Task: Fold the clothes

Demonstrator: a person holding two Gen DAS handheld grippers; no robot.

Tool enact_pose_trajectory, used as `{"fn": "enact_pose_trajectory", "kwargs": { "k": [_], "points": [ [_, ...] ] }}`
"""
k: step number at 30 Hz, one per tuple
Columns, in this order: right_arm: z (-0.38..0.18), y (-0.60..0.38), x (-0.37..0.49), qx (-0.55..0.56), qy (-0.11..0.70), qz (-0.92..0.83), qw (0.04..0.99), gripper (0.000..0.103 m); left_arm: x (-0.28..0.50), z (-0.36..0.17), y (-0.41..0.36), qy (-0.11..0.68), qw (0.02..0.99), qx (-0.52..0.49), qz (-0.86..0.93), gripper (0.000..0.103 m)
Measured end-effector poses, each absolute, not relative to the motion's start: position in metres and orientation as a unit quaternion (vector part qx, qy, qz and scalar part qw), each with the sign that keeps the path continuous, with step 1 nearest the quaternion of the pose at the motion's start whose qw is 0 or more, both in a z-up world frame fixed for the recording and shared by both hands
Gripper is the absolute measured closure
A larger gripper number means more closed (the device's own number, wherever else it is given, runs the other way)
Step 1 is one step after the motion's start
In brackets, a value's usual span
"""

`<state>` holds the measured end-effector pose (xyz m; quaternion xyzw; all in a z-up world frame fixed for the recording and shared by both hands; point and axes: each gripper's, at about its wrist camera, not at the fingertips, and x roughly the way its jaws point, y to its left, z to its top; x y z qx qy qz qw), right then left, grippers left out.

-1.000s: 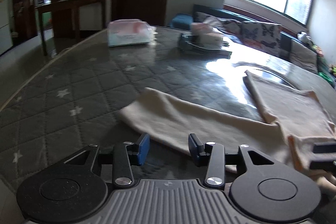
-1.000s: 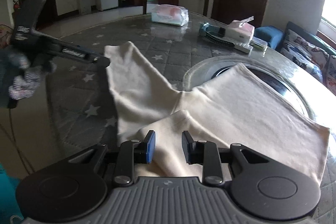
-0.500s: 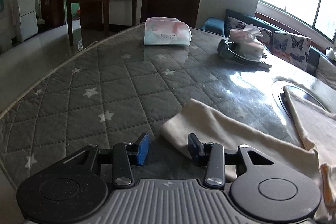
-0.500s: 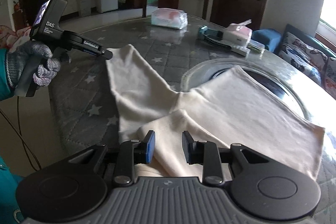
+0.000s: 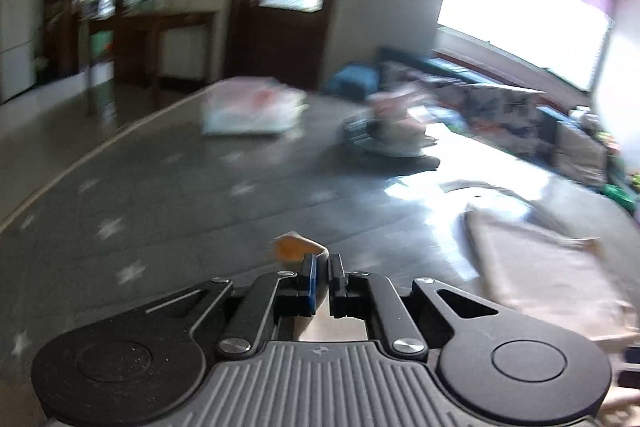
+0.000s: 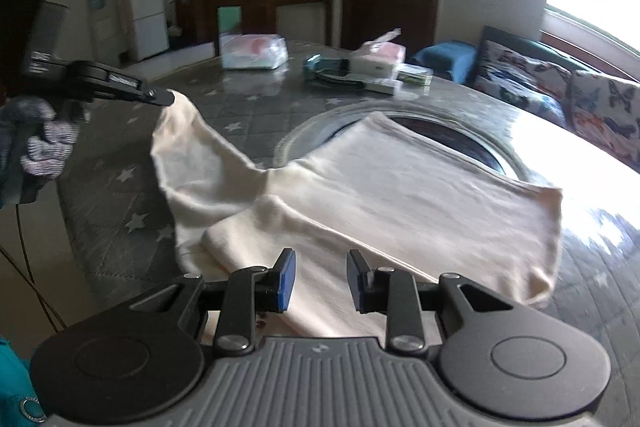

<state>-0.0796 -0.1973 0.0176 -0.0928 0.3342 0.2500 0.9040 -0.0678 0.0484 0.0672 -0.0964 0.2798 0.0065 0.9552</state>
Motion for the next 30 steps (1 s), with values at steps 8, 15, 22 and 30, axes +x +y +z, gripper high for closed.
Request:
{"fn": "enact_pose_trajectory", "kwargs": {
  "k": [8, 15, 22, 30],
  "points": [
    [0.022, -0.235, -0.084, -0.058, 0.324, 0.204, 0.922, 0.075, -0.077, 0.107, -0.045, 0.248, 0.955, -0.049, -0.158, 0.097],
    [0.027, -0.267, -0.092, -0.028, 0.312, 0.168, 0.935, 0.075, -0.086, 0.115, -0.117, 0.24, 0.936, -0.025, -0.257, 0.097],
    [0.023, -0.292, -0.095, -0.006, 0.325, 0.136, 0.936, 0.075, -0.095, 0.104, -0.173, 0.238, 0.913, -0.001, -0.33, 0.097],
    [0.02, -0.312, -0.093, 0.025, 0.336, 0.103, 0.936, 0.076, -0.1, 0.067, -0.209, 0.275, 0.884, 0.054, -0.374, 0.094]
  ]
}}
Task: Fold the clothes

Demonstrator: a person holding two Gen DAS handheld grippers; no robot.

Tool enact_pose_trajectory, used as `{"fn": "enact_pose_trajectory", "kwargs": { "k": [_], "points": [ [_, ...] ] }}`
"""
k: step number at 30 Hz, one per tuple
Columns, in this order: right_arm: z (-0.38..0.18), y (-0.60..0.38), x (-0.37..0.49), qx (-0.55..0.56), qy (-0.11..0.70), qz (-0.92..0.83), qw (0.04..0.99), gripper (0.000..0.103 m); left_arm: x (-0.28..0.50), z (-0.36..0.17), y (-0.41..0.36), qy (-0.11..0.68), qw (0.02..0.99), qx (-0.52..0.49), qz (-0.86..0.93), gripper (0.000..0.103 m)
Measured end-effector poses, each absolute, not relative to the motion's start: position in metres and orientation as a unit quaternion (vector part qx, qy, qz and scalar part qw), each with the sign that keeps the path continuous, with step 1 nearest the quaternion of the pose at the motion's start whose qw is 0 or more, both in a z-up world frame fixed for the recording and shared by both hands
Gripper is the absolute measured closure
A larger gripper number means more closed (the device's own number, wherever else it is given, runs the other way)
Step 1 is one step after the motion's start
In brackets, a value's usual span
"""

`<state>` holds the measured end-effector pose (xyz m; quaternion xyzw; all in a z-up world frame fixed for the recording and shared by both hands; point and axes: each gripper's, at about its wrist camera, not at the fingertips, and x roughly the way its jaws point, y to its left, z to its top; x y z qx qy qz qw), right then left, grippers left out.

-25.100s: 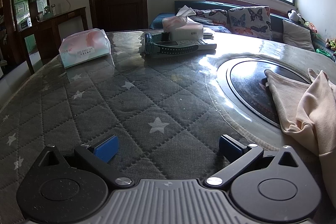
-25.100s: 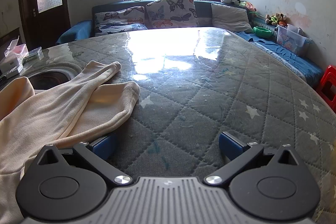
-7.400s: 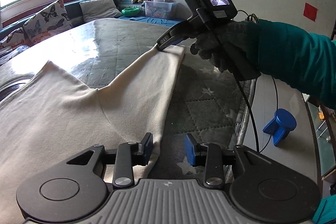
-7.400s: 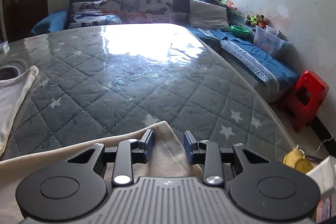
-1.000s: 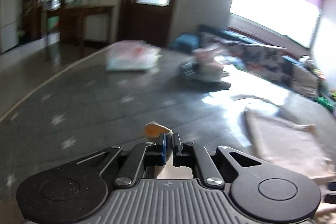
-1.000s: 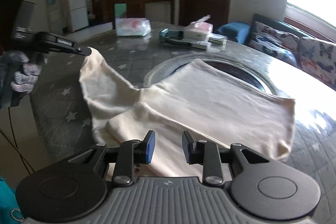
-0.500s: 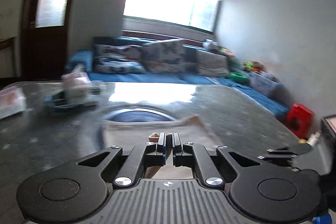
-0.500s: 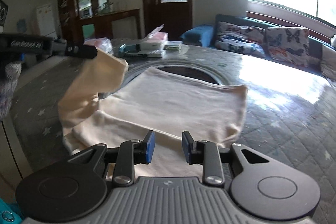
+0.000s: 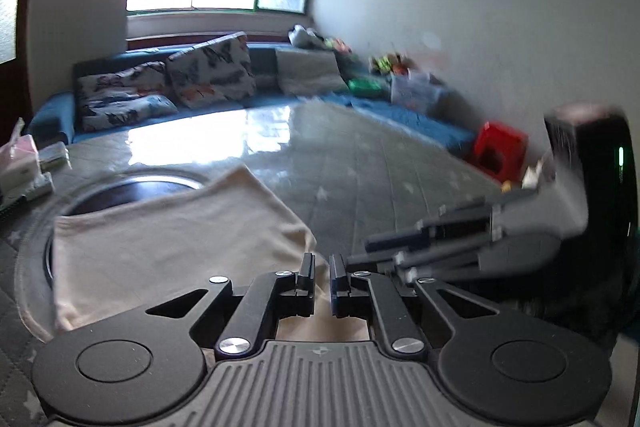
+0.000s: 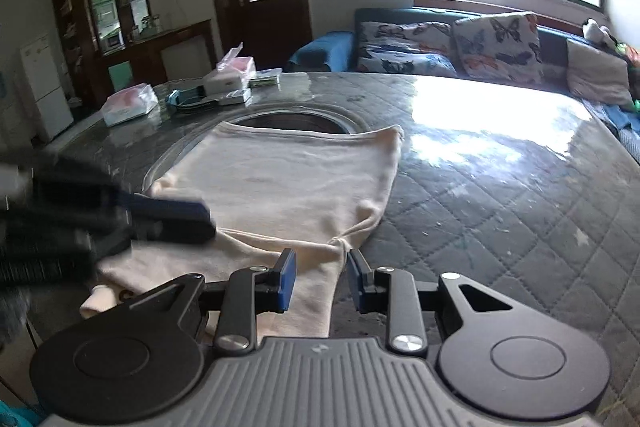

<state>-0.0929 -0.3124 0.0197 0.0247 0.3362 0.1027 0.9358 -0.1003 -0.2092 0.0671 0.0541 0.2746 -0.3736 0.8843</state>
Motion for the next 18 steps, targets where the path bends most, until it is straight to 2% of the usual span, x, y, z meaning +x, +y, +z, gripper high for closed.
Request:
{"fn": "enact_pose_trajectory", "kwargs": {
  "k": [6, 8, 15, 18],
  "points": [
    [0.018, -0.307, -0.09, 0.034, 0.348, 0.122, 0.929, 0.076, -0.097, 0.066, -0.175, 0.273, 0.896, 0.06, -0.344, 0.083],
    [0.014, -0.3, -0.087, 0.033, 0.356, 0.133, 0.924, 0.075, -0.093, 0.068, -0.153, 0.272, 0.906, 0.056, -0.32, 0.072],
    [-0.003, -0.284, -0.074, 0.029, 0.378, 0.14, 0.915, 0.076, -0.096, 0.062, -0.073, 0.286, 0.928, 0.056, -0.234, 0.069],
    [-0.006, -0.282, -0.071, 0.033, 0.386, 0.136, 0.912, 0.076, -0.104, 0.057, -0.05, 0.294, 0.93, 0.061, -0.214, 0.064]
  ]
}}
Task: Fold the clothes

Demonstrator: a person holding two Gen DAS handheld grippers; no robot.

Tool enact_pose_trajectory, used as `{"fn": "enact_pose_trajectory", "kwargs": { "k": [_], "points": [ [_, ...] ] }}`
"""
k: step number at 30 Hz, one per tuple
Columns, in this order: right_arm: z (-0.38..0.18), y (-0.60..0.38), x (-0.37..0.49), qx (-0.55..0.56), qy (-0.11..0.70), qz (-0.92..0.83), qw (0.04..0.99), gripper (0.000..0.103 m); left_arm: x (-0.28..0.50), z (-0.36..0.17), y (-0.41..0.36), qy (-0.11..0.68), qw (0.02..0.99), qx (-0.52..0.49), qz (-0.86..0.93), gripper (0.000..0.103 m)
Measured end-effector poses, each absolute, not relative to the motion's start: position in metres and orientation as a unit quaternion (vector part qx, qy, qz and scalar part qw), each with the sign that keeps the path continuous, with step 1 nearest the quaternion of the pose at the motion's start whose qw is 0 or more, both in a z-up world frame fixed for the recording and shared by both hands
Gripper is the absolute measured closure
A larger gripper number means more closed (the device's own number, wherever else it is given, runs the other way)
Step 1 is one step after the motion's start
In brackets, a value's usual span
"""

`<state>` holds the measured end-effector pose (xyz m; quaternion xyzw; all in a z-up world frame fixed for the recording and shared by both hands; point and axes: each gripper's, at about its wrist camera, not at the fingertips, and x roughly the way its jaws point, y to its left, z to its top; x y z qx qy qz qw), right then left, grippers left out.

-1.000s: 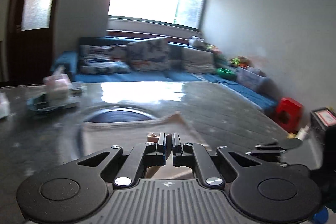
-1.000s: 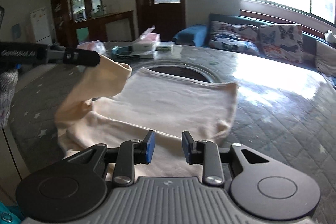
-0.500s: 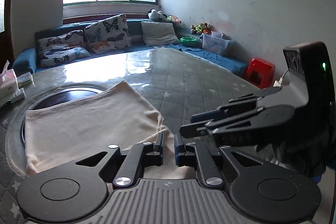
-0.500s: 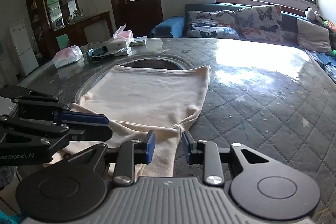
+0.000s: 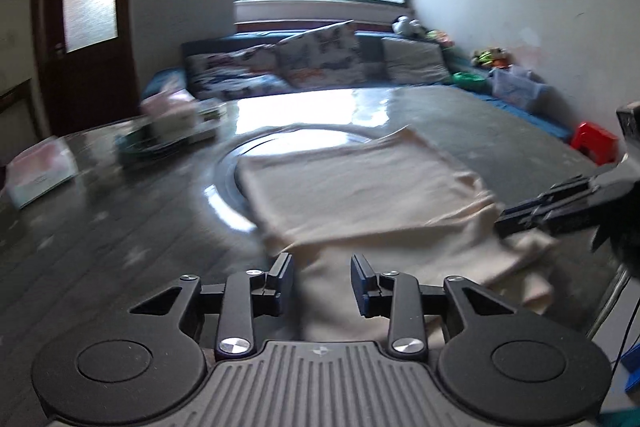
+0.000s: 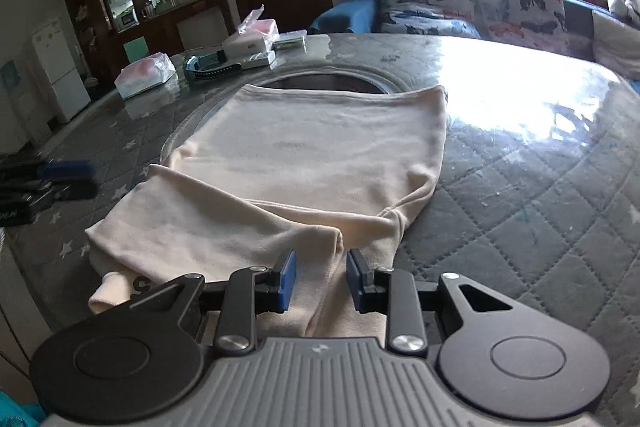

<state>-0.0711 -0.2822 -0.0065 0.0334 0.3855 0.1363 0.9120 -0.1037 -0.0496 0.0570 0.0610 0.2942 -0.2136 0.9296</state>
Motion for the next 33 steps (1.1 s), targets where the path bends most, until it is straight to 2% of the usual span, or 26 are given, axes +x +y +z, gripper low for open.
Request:
{"fn": "enact_pose_trajectory", "kwargs": {
  "k": [3, 7, 9, 16, 18, 20, 23, 29, 33],
  "points": [
    [-0.008, -0.278, -0.07, 0.024, 0.388, 0.135, 0.911, 0.078, -0.113, 0.052, -0.034, 0.304, 0.928, 0.065, -0.207, 0.062],
    [-0.008, -0.275, -0.07, 0.014, 0.386, 0.123, 0.914, 0.095, -0.126, 0.045, -0.031, 0.31, 0.924, 0.068, -0.215, 0.06],
    [-0.002, -0.274, -0.071, 0.01, 0.378, 0.119, 0.918, 0.098, -0.132, 0.042, -0.033, 0.309, 0.922, 0.072, -0.223, 0.06],
    [0.033, -0.266, -0.078, -0.024, 0.334, 0.124, 0.934, 0.1, -0.137, 0.028, -0.053, 0.295, 0.917, 0.116, -0.24, 0.062],
    [0.042, -0.264, -0.079, -0.031, 0.32, 0.124, 0.939, 0.1, -0.138, 0.025, -0.056, 0.29, 0.916, 0.128, -0.244, 0.072],
    [0.05, -0.263, -0.081, -0.037, 0.308, 0.123, 0.943, 0.1, -0.138, 0.022, -0.057, 0.287, 0.916, 0.141, -0.243, 0.089],
    [0.049, -0.265, -0.077, -0.039, 0.309, 0.115, 0.943, 0.1, -0.137, 0.017, -0.057, 0.291, 0.914, 0.147, -0.243, 0.097],
    [0.017, -0.27, -0.066, -0.036, 0.358, 0.099, 0.928, 0.098, -0.138, 0.015, -0.054, 0.294, 0.91, 0.157, -0.247, 0.097],
    [0.01, -0.277, -0.067, -0.039, 0.366, 0.09, 0.925, 0.095, -0.132, 0.023, -0.042, 0.307, 0.906, 0.145, -0.252, 0.092]
  ]
}}
